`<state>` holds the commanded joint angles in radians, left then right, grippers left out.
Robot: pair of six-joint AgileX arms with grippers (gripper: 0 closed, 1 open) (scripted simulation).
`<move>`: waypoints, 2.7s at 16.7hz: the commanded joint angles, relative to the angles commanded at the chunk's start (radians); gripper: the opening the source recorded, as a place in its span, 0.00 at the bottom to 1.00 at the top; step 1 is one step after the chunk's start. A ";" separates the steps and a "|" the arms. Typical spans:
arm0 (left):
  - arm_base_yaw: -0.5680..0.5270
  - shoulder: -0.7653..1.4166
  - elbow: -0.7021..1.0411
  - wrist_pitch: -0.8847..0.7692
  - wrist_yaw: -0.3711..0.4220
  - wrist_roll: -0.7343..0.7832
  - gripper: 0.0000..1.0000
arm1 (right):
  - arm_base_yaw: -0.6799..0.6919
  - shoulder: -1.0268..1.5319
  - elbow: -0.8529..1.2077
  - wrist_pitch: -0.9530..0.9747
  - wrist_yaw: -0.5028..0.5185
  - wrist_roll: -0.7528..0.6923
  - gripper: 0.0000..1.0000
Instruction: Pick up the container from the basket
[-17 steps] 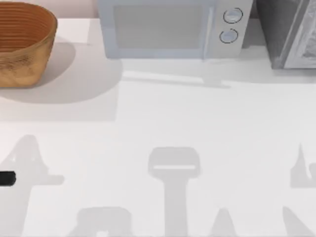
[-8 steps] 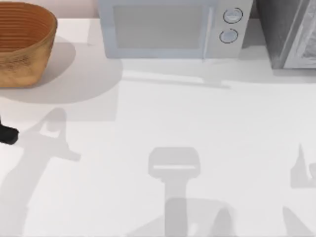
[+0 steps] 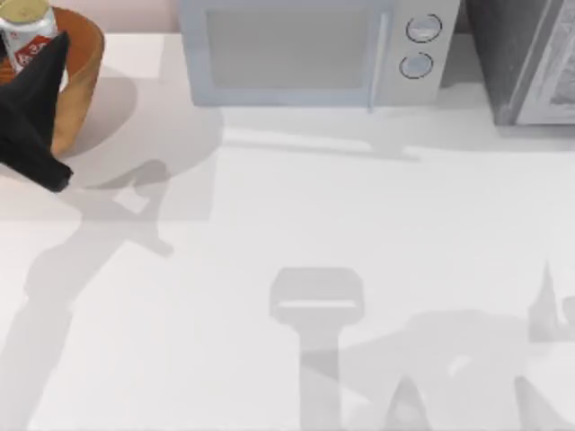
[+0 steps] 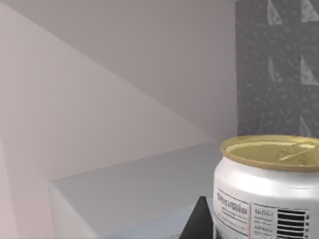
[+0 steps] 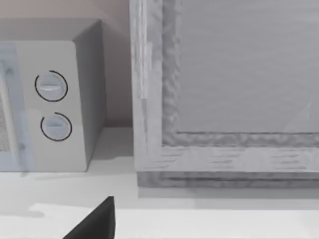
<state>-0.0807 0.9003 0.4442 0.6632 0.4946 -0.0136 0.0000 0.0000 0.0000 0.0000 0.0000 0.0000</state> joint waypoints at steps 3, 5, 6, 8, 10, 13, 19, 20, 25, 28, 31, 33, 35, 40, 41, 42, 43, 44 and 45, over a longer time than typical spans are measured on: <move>-0.012 0.145 0.065 0.095 0.084 0.001 0.00 | 0.000 0.000 0.000 0.000 0.000 0.000 1.00; -0.017 0.238 0.108 0.157 0.137 0.006 0.00 | 0.000 0.000 0.000 0.000 0.000 0.000 1.00; -0.019 0.283 0.129 0.187 0.163 0.009 0.00 | 0.000 0.000 0.000 0.000 0.000 0.000 1.00; -0.021 0.373 0.170 0.245 0.213 0.016 0.00 | 0.000 0.000 0.000 0.000 0.000 0.000 1.00; -0.023 0.460 0.209 0.301 0.261 0.024 0.00 | 0.000 0.000 0.000 0.000 0.000 0.000 1.00; -0.028 0.590 0.262 0.379 0.334 0.034 0.00 | 0.000 0.000 0.000 0.000 0.000 0.000 1.00; -0.049 0.847 0.351 0.513 0.479 0.043 0.00 | 0.000 0.000 0.000 0.000 0.000 0.000 1.00; -0.053 0.890 0.364 0.533 0.503 0.045 0.00 | 0.000 0.000 0.000 0.000 0.000 0.000 1.00; -0.076 1.098 0.426 0.624 0.622 0.050 0.00 | 0.000 0.000 0.000 0.000 0.000 0.000 1.00; -0.090 1.220 0.461 0.675 0.692 0.053 0.00 | 0.000 0.000 0.000 0.000 0.000 0.000 1.00; -0.104 1.344 0.497 0.726 0.764 0.058 0.00 | 0.000 0.000 0.000 0.000 0.000 0.000 1.00; -0.114 1.427 0.518 0.753 0.814 0.061 0.00 | 0.000 0.000 0.000 0.000 0.000 0.000 1.00; -0.123 1.501 0.532 0.771 0.858 0.064 0.00 | 0.000 0.000 0.000 0.000 0.000 0.000 1.00; -0.134 1.579 0.542 0.778 0.909 0.067 0.00 | 0.000 0.000 0.000 0.000 0.000 0.000 1.00; -0.134 1.579 0.542 0.778 0.909 0.067 0.00 | 0.000 0.000 0.000 0.000 0.000 0.000 1.00; -0.134 1.579 0.542 0.778 0.909 0.067 0.00 | 0.000 0.000 0.000 0.000 0.000 0.000 1.00; -0.134 1.579 0.542 0.778 0.909 0.067 0.00 | 0.000 0.000 0.000 0.000 0.000 0.000 1.00; -0.134 1.579 0.542 0.778 0.909 0.067 0.00 | 0.000 0.000 0.000 0.000 0.000 0.000 1.00; -0.134 1.579 0.542 0.778 0.909 0.067 0.00 | 0.000 0.000 0.000 0.000 0.000 0.000 1.00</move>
<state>-0.2151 2.4797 0.9859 1.4409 1.4039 0.0539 0.0000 0.0000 0.0000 0.0000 0.0000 0.0000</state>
